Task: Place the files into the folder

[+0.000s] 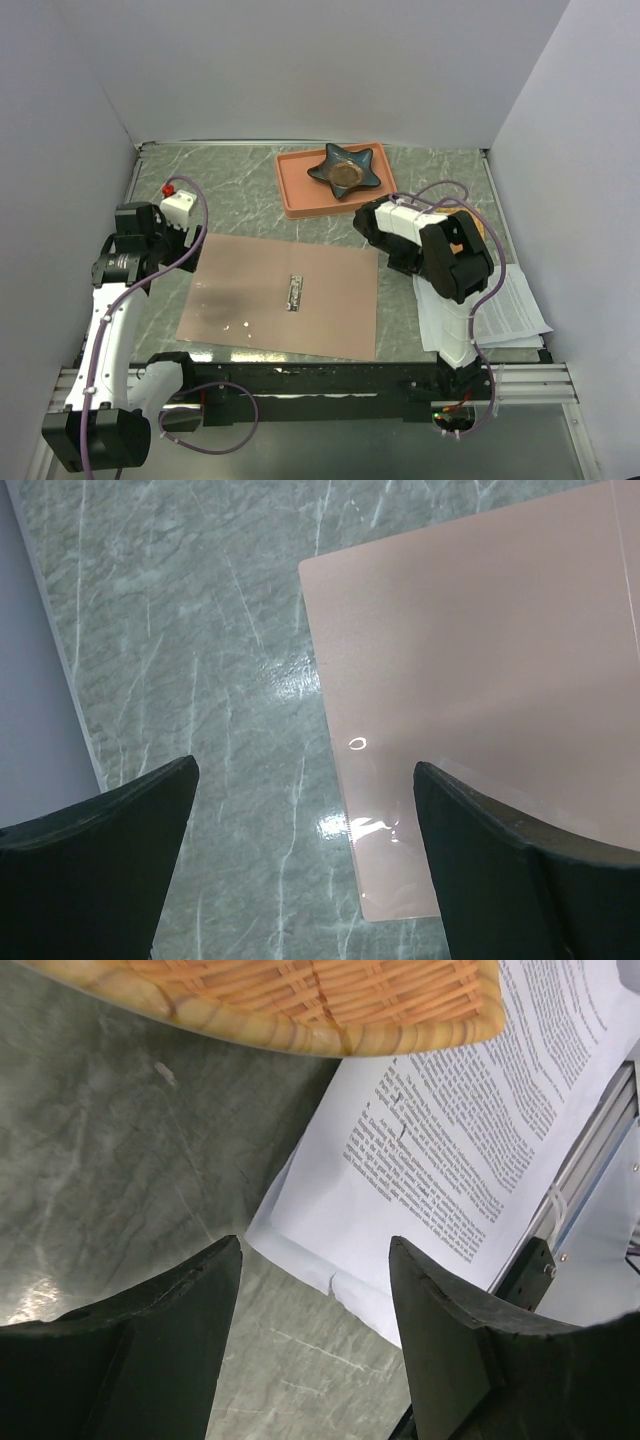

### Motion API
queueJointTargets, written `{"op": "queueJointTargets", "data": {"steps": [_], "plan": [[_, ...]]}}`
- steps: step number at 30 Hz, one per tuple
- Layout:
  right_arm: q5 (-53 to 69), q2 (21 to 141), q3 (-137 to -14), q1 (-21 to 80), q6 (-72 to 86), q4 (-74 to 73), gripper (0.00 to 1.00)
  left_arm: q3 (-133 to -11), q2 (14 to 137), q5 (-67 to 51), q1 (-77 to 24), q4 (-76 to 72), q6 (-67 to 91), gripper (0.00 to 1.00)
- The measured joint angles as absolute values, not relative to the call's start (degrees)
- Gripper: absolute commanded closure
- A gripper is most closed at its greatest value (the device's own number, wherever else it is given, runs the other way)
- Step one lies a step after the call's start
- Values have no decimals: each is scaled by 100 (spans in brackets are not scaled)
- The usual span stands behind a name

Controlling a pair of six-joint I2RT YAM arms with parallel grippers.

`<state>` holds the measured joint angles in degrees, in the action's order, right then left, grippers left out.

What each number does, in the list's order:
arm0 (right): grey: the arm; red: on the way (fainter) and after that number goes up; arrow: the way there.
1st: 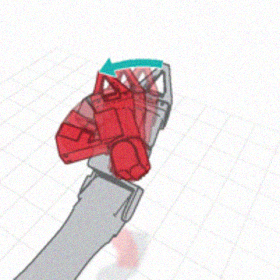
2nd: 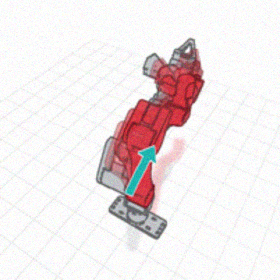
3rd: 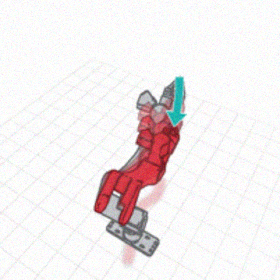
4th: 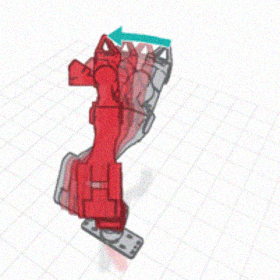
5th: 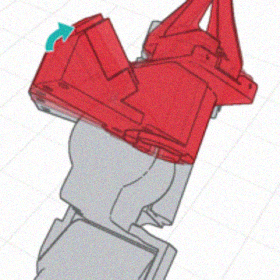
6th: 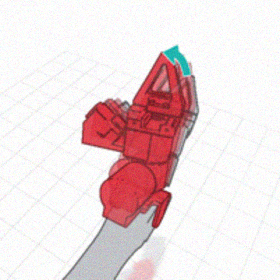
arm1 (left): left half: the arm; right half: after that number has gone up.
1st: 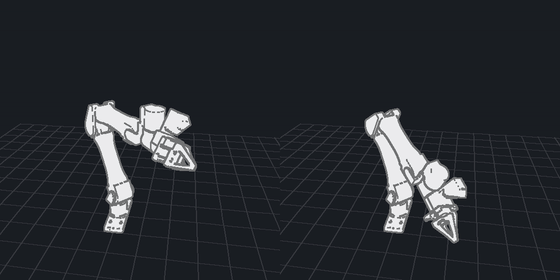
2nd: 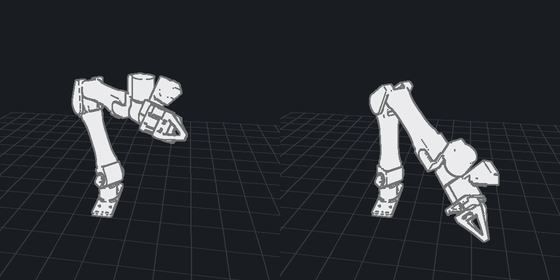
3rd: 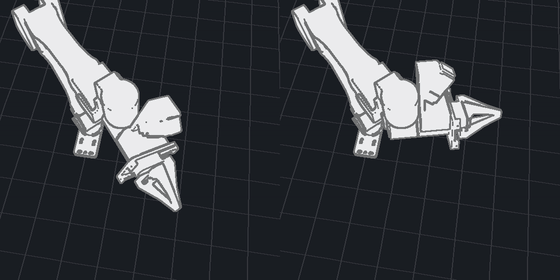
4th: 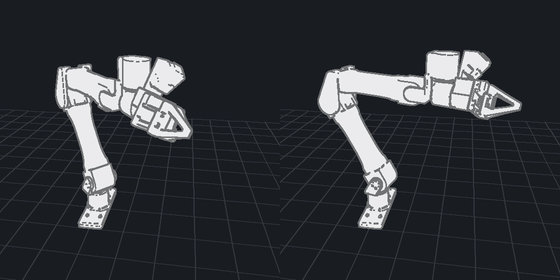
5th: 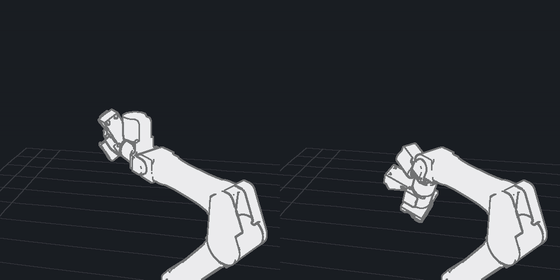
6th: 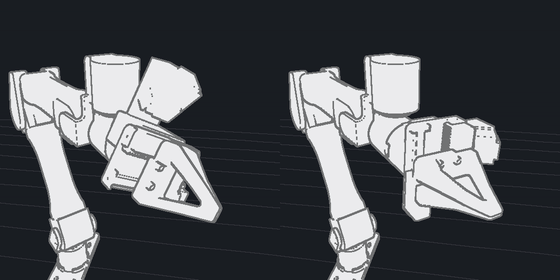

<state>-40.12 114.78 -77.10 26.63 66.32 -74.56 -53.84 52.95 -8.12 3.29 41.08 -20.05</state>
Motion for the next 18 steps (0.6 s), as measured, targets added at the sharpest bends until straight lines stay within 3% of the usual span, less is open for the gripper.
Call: {"op": "queueJointTargets", "data": {"steps": [18], "plan": [[-4335,11889,-8088,2663,6746,-7535,33,-5358,5225,-812,329,4095,-2010,4]]}}
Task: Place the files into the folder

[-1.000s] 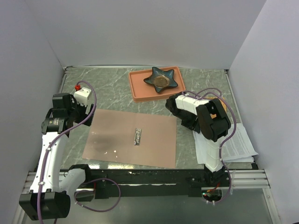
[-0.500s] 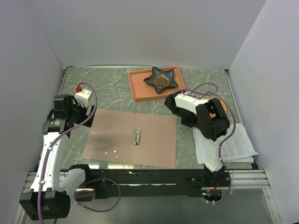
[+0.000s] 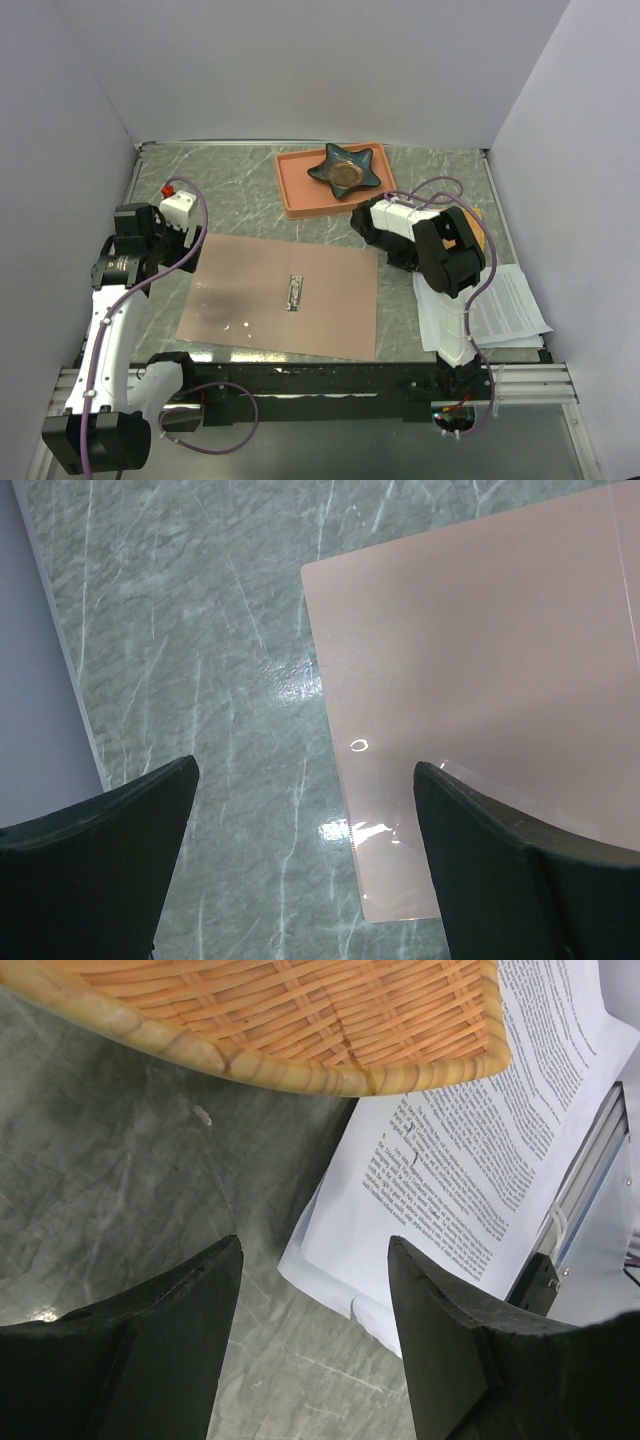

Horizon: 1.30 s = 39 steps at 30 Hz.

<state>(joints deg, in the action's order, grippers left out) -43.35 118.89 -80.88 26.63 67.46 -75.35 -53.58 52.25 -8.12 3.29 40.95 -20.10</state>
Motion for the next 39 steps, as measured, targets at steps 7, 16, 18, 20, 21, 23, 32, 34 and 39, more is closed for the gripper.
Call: {"op": "queueJointTargets", "data": {"steps": [7,16,18,20,21,23,32,34,39], "plan": [[-4421,11889,-7867,2663,6912,-7570,37,-5358,5194,-812,329,4093,-2023,4],[-4414,11885,-7856,2663,6919,-7570,52,-5358,5190,-812,329,4093,-2023,4],[-4414,11885,-7841,2663,6919,-7570,52,-5358,5188,-810,329,4091,-2025,4],[-4405,11885,-7828,2663,6919,-7570,53,-5358,5181,-799,329,4091,-2027,4],[-4403,11885,-7822,2663,6919,-7570,53,-5358,5175,-784,329,4091,-2029,4],[-4388,11885,-7789,2663,6919,-7568,55,-5358,5157,-768,329,4091,-2029,4],[-4272,11874,-7454,2663,6945,-7570,70,-5358,5146,-764,329,4064,-2034,4],[-4244,11861,-7428,2663,6949,-7568,79,-5358,5146,-764,329,4042,-2034,4],[-4219,11760,-7343,2663,6949,-7583,100,-5358,5146,-764,329,4023,-2034,4]]}}
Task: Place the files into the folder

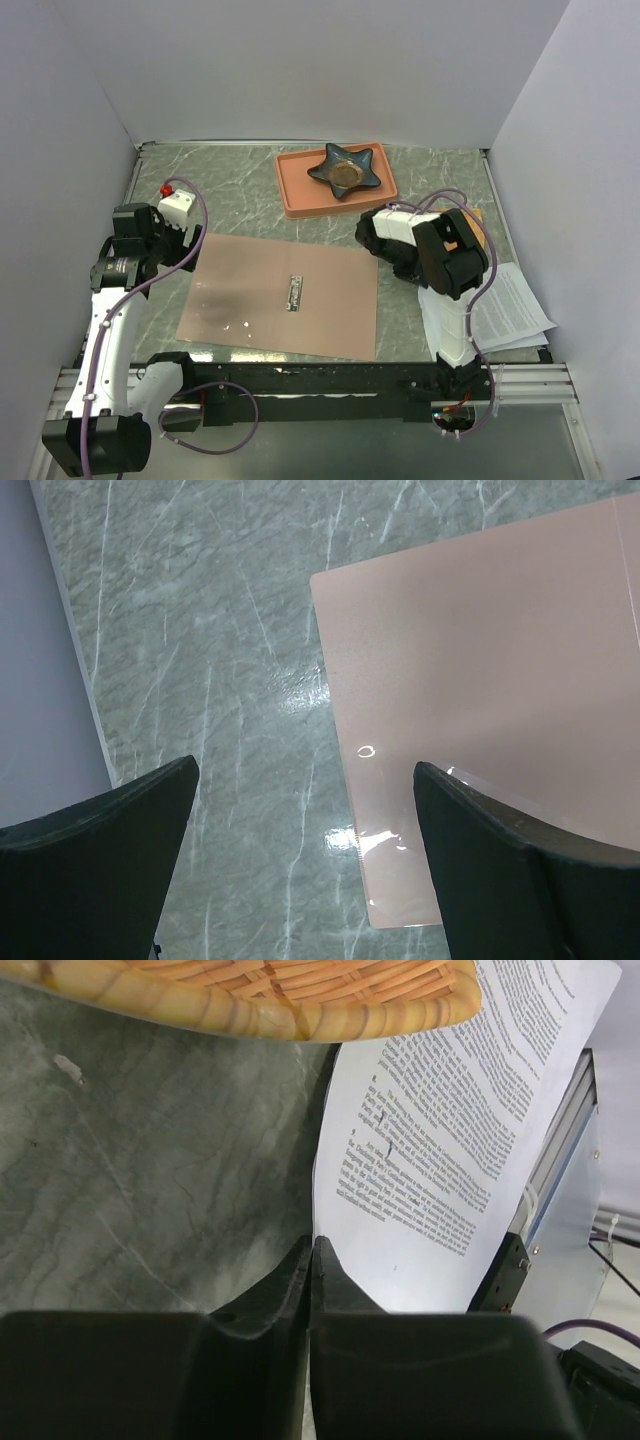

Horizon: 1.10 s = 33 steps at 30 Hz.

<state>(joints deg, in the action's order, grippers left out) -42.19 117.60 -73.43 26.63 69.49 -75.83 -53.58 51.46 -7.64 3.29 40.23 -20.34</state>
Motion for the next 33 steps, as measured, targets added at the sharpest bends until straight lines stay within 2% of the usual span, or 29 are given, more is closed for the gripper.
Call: {"op": "queueJointTargets", "data": {"steps": [10,21,27,33], "plan": [[-4198,11644,-7271,3002,6960,-7590,100,-5358,5146,-718,329,4007,-2051,4],[-4193,11614,-8108,5975,6943,-7572,100,-5238,5210,-506,360,3874,-2178,4],[-4445,11889,-8864,7437,5994,-7424,100,-5227,5321,-390,395,3782,-2178,4],[-4477,11981,-8831,8108,4683,-6602,100,-5196,5387,-268,460,3756,-2217,4]]}}
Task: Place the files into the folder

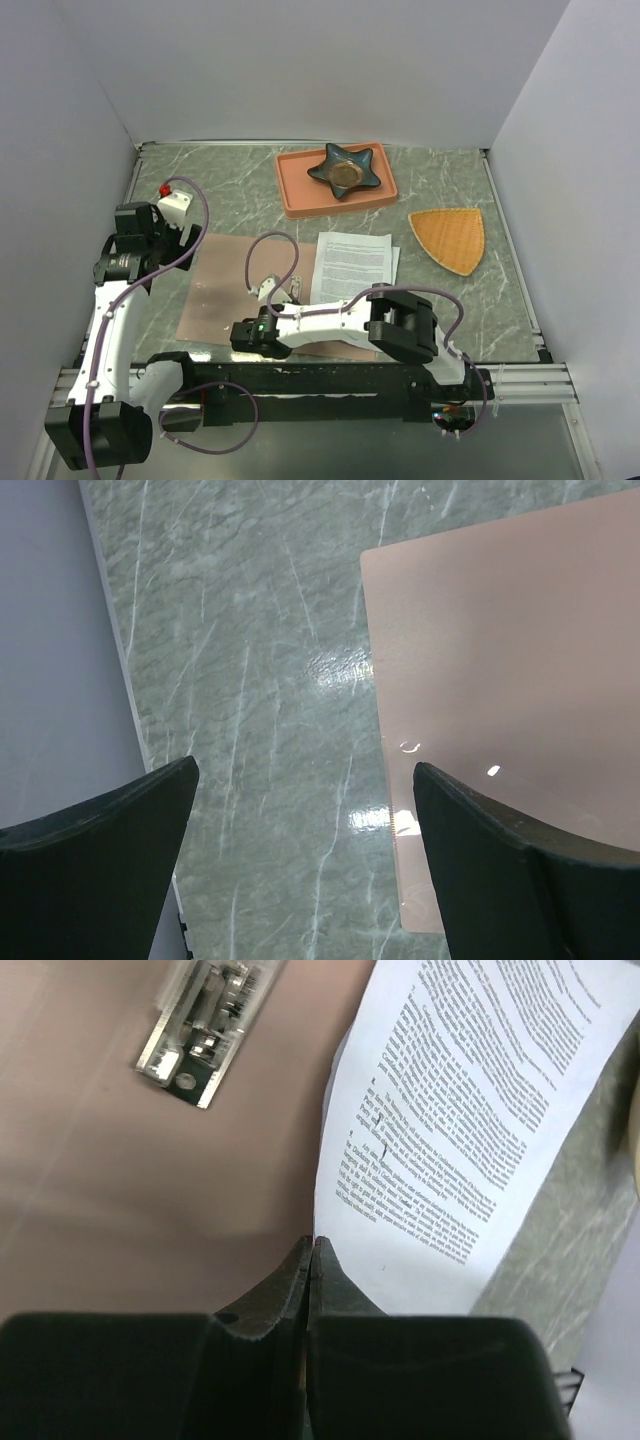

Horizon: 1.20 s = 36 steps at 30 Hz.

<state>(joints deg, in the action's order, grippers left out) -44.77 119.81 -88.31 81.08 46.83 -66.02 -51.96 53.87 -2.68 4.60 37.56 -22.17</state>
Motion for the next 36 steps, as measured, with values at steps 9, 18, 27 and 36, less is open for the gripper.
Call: {"op": "queueJointTargets", "data": {"steps": [9,18,27,36], "plan": [[-4399,12195,-9148,8062,4493,-6486,76,-5196,5391,-255,491,3776,-2241,4],[-3728,11535,-8399,8136,3542,-5522,6,-5196,5557,-185,491,3688,-2281,4],[-2265,8219,-6969,4963,2856,-4204,7,-5120,6176,-154,596,3378,-2436,4],[-1,8176,-6523,2158,2001,-3815,19,-4733,6661,-71,722,2875,-2738,3]]}}
